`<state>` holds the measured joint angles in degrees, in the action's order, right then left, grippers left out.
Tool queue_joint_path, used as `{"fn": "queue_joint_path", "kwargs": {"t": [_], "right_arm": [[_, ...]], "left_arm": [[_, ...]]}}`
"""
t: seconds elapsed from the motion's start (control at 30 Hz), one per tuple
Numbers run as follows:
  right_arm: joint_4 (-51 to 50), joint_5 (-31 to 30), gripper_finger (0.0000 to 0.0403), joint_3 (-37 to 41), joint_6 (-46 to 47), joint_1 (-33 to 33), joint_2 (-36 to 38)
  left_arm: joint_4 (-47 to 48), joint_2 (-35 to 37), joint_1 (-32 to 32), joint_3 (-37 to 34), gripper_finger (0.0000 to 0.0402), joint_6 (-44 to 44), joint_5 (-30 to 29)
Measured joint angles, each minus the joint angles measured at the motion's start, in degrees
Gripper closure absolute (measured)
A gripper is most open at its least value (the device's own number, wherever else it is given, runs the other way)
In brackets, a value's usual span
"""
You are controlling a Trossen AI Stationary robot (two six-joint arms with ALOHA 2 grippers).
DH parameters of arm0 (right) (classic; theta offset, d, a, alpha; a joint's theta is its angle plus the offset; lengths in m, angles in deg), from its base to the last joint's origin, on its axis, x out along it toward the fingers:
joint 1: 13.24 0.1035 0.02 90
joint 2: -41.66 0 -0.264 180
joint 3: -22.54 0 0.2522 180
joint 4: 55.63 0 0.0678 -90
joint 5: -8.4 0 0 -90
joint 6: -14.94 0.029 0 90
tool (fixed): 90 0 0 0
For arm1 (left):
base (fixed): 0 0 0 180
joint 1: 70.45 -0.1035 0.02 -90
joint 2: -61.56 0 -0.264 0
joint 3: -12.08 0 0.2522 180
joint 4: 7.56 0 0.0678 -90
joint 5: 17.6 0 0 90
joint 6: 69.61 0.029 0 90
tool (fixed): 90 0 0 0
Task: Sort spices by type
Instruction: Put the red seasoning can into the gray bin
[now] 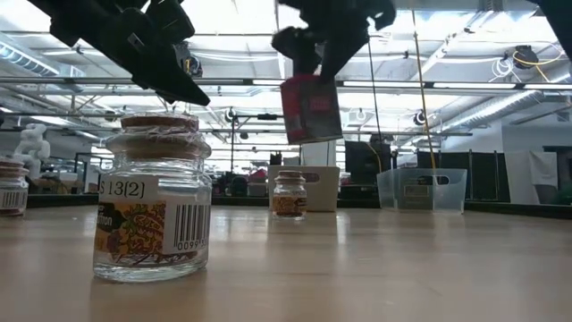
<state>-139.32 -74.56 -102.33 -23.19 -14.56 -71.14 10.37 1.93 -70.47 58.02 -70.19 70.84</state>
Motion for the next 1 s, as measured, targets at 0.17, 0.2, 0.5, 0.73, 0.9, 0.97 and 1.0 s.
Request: {"fn": "queue_joint_path", "kwargs": {"t": [0.17,0.2,0.5,0.73,0.9,0.97,1.0], "right_arm": [[0.0,0.1,0.0187,0.0,-0.7,-7.8,1.9],[0.0,0.2,0.0187,0.0,-0.7,-9.4,2.1],[1.6,0.3,0.0187,0.0,2.9,-20.9,2.5],[7.5,0.4,0.0187,0.0,6.7,-24.2,2.1],[8.3,0.8,0.0187,1.2,7.1,-25.1,2.1],[8.8,0.8,0.0187,2.6,7.1,-25.9,2.1],[9.0,0.8,0.0187,3.6,7.4,-26.3,2.1]], "left_arm": [[0.2,0.0,0.0,0.0,0.0392,0.0,-0.1],[0.3,0.0,0.0,0.0,0.0392,0.0,-0.1],[1.1,0.0,0.0,0.0,0.0392,0.0,-0.2],[1.0,0.0,0.0,0.0,0.0392,1.4,-0.5],[1.0,0.0,0.0,0.0,0.0392,1.3,-0.5],[1.0,0.0,0.0,0.0,0.0392,1.3,-0.5],[1.0,0.0,0.0,0.0,0.0392,1.3,-0.5]]}}
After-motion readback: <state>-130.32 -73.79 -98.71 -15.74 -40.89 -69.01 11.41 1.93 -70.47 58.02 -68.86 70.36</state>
